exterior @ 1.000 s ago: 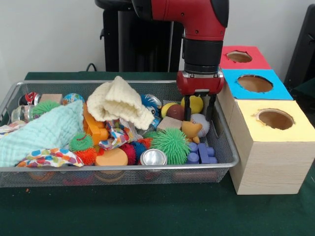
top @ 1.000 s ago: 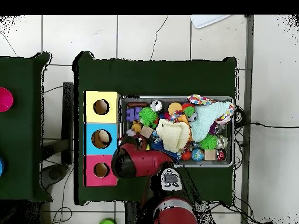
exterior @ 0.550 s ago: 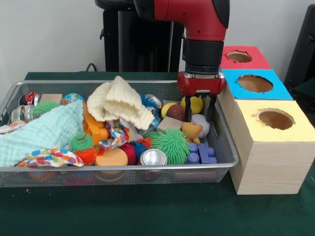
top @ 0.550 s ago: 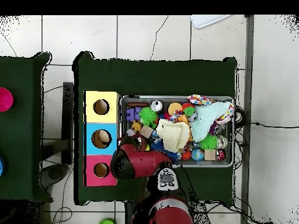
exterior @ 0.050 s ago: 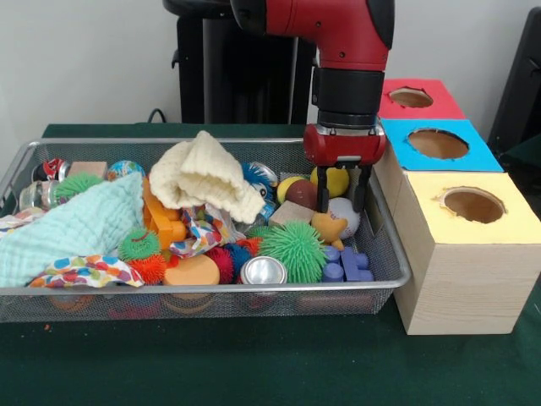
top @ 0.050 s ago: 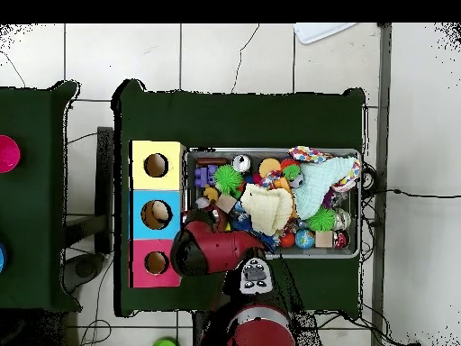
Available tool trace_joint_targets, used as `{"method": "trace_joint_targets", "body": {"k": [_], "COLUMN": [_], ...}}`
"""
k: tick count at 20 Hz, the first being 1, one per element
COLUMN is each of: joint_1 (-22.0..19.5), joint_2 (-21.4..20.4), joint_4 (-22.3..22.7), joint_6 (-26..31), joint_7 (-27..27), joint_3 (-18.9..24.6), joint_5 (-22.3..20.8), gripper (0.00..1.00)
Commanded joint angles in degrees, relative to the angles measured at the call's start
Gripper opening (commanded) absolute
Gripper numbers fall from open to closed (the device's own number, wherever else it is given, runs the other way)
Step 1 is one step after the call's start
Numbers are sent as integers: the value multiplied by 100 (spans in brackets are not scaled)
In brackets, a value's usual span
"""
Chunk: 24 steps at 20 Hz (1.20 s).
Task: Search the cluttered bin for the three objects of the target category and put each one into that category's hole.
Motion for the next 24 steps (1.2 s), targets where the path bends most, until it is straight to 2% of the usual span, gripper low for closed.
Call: {"method": "trace_joint_targets", "body": {"k": [1, 9, 14, 24], "joint_1": [-207, -252, -324, -442], "joint_2": [91, 19, -139, -408], "joint_4": [-463, -527, -405, -326], "joint_6": [193, 255, 368, 726], "joint_7": [414, 342, 372, 351], "joint_3": [115, 81, 152, 349], "joint_5": [-308, -521, -616, -584], "gripper": [100, 100, 100, 100]}}
